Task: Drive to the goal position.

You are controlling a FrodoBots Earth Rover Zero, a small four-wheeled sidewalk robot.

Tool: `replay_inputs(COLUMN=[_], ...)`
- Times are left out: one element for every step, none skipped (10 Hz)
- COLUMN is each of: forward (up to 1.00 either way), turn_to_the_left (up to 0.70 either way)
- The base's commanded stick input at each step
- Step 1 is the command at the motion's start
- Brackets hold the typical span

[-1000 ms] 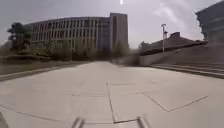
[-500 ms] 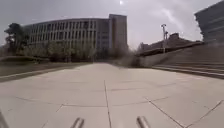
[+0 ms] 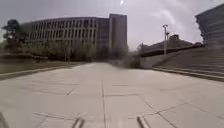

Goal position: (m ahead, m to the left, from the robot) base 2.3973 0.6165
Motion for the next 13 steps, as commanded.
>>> replay_inputs(forward=[0.70,0.70,0.70,0.70,0.70,0.70,0.70,0.70,0.70,0.70,0.70,0.70,0.70], turn_to_the_left=[0.00,0.00,0.00,0.00,0.00,0.00,0.00,0.00,0.00,0.00,0.00,0.00,0.00])
